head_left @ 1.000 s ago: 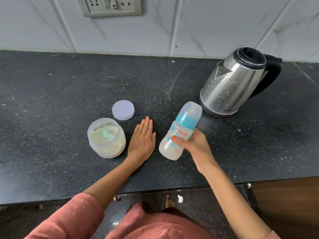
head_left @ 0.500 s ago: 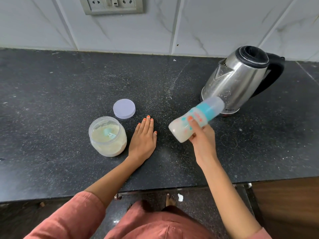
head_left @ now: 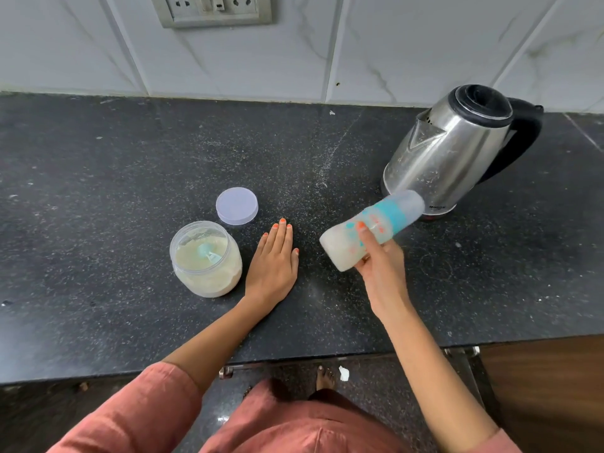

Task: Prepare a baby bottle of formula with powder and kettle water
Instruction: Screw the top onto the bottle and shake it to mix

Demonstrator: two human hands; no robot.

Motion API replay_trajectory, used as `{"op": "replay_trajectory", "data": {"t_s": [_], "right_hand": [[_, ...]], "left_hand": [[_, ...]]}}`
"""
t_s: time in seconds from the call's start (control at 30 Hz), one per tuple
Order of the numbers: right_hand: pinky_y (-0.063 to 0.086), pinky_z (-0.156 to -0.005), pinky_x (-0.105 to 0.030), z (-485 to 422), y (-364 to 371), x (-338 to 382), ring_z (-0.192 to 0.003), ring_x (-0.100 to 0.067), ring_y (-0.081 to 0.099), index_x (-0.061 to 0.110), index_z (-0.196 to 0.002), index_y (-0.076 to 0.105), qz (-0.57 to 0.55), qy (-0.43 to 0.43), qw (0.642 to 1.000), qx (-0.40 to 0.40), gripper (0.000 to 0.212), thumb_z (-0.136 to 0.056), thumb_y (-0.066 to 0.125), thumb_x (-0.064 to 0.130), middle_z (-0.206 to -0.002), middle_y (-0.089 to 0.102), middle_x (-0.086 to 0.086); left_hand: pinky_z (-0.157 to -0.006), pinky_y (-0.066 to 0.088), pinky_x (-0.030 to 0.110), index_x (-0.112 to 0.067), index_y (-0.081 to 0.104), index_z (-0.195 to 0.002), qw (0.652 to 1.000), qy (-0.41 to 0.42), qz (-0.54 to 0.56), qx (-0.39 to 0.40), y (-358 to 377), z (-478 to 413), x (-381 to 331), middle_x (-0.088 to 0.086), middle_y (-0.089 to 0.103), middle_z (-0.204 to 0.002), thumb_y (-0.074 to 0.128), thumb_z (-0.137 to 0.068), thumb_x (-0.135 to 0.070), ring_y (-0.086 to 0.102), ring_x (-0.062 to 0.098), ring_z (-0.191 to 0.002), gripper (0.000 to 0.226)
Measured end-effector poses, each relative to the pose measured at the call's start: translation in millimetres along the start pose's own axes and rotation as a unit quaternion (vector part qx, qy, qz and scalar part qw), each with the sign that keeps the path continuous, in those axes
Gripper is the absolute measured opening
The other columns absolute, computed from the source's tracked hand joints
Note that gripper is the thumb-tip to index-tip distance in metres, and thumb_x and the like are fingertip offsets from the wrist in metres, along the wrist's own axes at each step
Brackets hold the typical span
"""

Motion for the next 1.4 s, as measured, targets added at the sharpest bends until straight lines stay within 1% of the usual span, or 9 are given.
{"op": "replay_trajectory", "data": {"t_s": [0.13,0.3,0.5,0.7,0.9,1.07,1.13,1.27,1.4], "right_hand": [[0.051,-0.082,-0.033,10,-3,-3,-0.091,-0.017,0.064,0.021,-0.089,0.063,0.199,0.025,0.976,0.084,0.02,-0.076,0.067,0.006,-0.09,0.068,0.003],[0.055,-0.077,-0.028,-6,-1,7,-0.086,-0.006,0.065,0.02,-0.101,0.058,-0.075,0.004,0.997,-0.016,0.014,-0.088,0.054,0.014,-0.097,0.067,0.003],[0.053,-0.083,-0.036,10,-3,-1,-0.094,-0.018,0.066,0.017,-0.098,0.063,0.171,0.061,0.978,0.104,0.038,-0.062,0.067,0.028,-0.094,0.069,0.001],[0.056,-0.074,-0.027,-6,-3,7,-0.082,-0.005,0.067,0.02,-0.1,0.059,-0.057,0.024,0.998,-0.008,0.014,-0.086,0.056,0.02,-0.091,0.069,0.005],[0.053,-0.081,-0.035,11,-5,-1,-0.093,-0.019,0.066,0.018,-0.095,0.064,0.201,0.07,0.971,0.111,0.024,-0.072,0.067,0.022,-0.097,0.07,-0.003],[0.056,-0.073,-0.027,-4,-3,9,-0.081,-0.005,0.067,0.021,-0.097,0.06,-0.054,0.032,0.998,-0.006,0.013,-0.084,0.058,0.022,-0.091,0.069,0.006],[0.056,-0.074,-0.028,-2,-2,5,-0.082,-0.005,0.067,0.022,-0.096,0.059,-0.023,0.032,0.999,-0.006,0.01,-0.086,0.057,0.02,-0.091,0.069,0.006],[0.053,-0.071,-0.023,13,-4,0,-0.081,-0.008,0.065,0.021,-0.088,0.063,0.219,0.031,0.97,0.098,0.017,-0.076,0.068,0.009,-0.085,0.069,0.005],[0.053,-0.083,-0.033,4,-8,10,-0.088,-0.011,0.065,0.02,-0.094,0.062,0.06,-0.001,0.998,0.01,0.019,-0.077,0.065,0.012,-0.094,0.068,0.003]], "left_hand": [[-0.114,-0.005,0.028,-0.008,0.006,-0.147,1.0,-0.004,-0.008,0.006,3,-1,1,0.007,0.001,-0.156,0.011,-0.1,-0.032,-0.001,0.018,-0.144,0.053],[-0.115,-0.001,0.031,-0.006,0.01,-0.146,1.0,0.001,-0.012,-0.003,4,-1,1,0.009,0.006,-0.156,0.005,-0.096,-0.036,0.004,0.02,-0.144,0.059],[-0.115,-0.004,0.029,-0.008,0.005,-0.147,1.0,-0.004,-0.005,0.005,3,-1,1,0.007,0.0,-0.157,0.012,-0.1,-0.03,-0.001,0.018,-0.144,0.052],[-0.115,-0.005,0.029,-0.008,0.003,-0.147,1.0,-0.003,-0.006,0.005,2,-1,1,0.006,-0.001,-0.157,0.017,-0.101,-0.029,-0.003,0.017,-0.144,0.052],[-0.114,-0.006,0.028,-0.009,0.003,-0.147,1.0,-0.005,-0.012,0.009,2,-1,1,0.006,-0.001,-0.157,0.014,-0.101,-0.029,-0.003,0.017,-0.144,0.052],[-0.115,-0.004,0.029,-0.008,0.005,-0.147,1.0,0.0,0.001,-0.001,2,-1,1,0.006,0.0,-0.157,0.018,-0.101,-0.028,-0.001,0.017,-0.144,0.052],[-0.115,-0.004,0.029,-0.007,0.006,-0.147,1.0,-0.001,0.001,-0.001,2,0,1,0.007,0.001,-0.156,0.019,-0.101,-0.028,0.0,0.018,-0.144,0.052],[-0.115,-0.003,0.029,-0.008,0.006,-0.147,1.0,-0.003,0.003,0.0,2,-1,1,0.007,0.001,-0.156,0.02,-0.101,-0.027,0.0,0.018,-0.144,0.052],[-0.115,-0.004,0.029,-0.008,0.005,-0.147,1.0,-0.001,0.0,-0.005,1,0,1,0.007,0.001,-0.157,0.019,-0.101,-0.028,-0.001,0.018,-0.144,0.052]]}}
Point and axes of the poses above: each hand's wrist, its own z-axis away from the middle knuckle, its own y-axis out of the palm, x = y × z, the point moved 2 cm from there along -z, towards the middle knuckle
